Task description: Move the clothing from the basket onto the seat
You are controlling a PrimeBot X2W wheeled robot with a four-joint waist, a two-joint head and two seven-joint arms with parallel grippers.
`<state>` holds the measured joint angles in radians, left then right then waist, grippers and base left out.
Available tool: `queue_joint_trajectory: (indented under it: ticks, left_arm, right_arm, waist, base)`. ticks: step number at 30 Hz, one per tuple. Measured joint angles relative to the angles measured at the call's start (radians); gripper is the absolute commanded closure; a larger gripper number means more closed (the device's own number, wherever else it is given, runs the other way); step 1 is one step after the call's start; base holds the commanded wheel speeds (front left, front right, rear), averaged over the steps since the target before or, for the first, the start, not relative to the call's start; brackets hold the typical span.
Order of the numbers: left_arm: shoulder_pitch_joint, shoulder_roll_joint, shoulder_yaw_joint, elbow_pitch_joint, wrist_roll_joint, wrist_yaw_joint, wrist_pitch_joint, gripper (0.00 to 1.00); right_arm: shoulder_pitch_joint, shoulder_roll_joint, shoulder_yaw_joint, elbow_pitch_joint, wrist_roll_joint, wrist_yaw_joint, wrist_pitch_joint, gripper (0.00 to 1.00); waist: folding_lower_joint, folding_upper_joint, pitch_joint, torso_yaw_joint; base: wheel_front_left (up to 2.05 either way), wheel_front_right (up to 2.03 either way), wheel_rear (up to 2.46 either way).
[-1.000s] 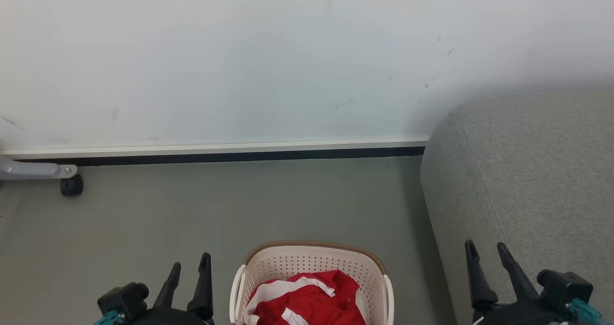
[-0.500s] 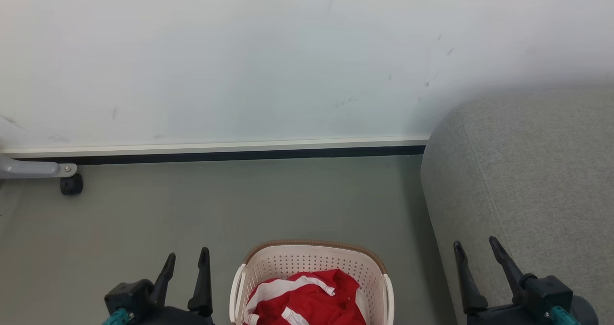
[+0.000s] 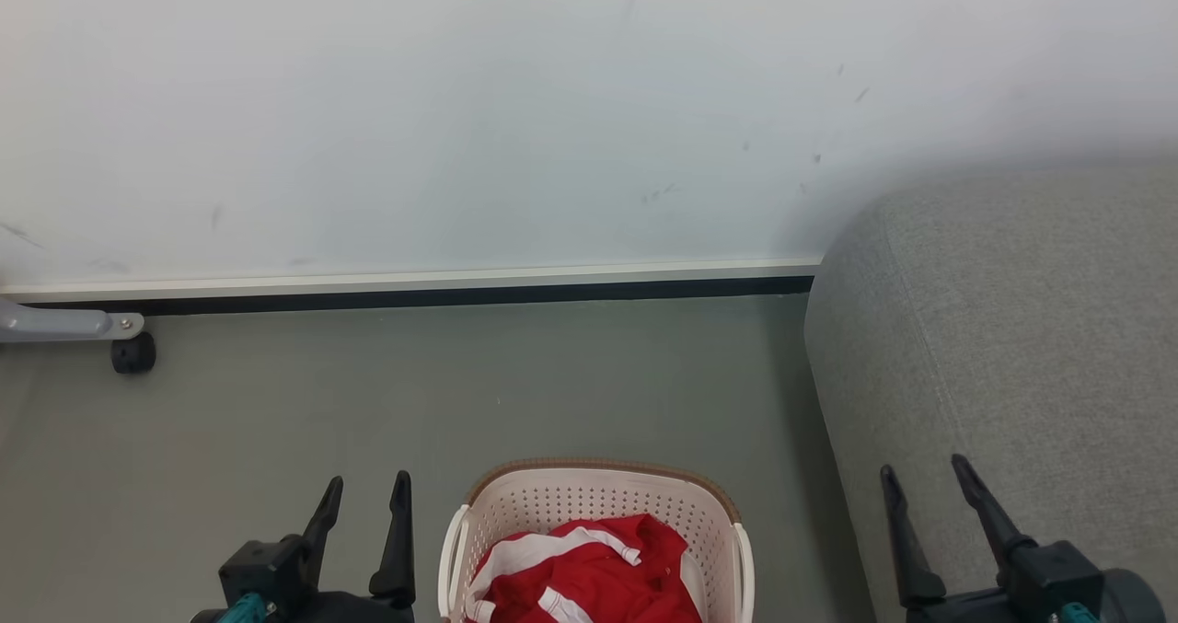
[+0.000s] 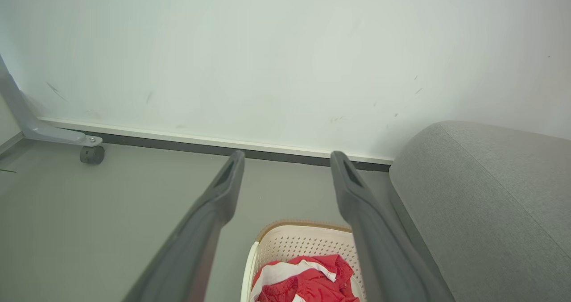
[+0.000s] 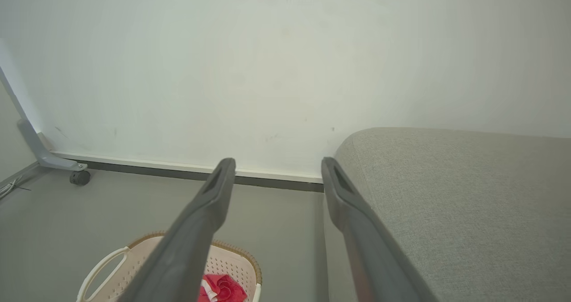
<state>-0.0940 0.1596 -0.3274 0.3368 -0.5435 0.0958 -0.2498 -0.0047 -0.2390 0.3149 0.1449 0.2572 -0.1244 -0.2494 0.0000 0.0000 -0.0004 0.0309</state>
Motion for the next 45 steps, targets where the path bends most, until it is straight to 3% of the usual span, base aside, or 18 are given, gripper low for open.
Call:
queue_joint_trajectory:
  ticks: [23,37,45]
  left_arm:
    - [0.003,-0.001,0.035,-0.03,0.017,-0.018,0.0,0.0]
    - [-0.091,-0.025,-0.013,-0.069,0.056,-0.039,0.002,0.0]
    - [-0.211,-0.038,-0.089,-0.067,0.113,-0.062,0.067,0.0]
  right_arm:
    - [0.023,0.003,-0.072,-0.021,0.008,0.0,0.0,0.0]
    - [-0.031,0.009,-0.124,-0.103,0.006,0.0,0.0,0.0]
    - [-0.115,0.019,-0.135,-0.147,-0.004,0.0,0.0,0.0]
  waist:
    - [0.0,0.0,0.03,-0.015]
    - [0.0002,0.0,0.191,-0.045]
    - [0.0002,0.0001,0.304,-0.071]
  base:
    - [0.0,0.0,0.0]
    - [0.0,0.0,0.0]
    - [0.0,0.0,0.0]
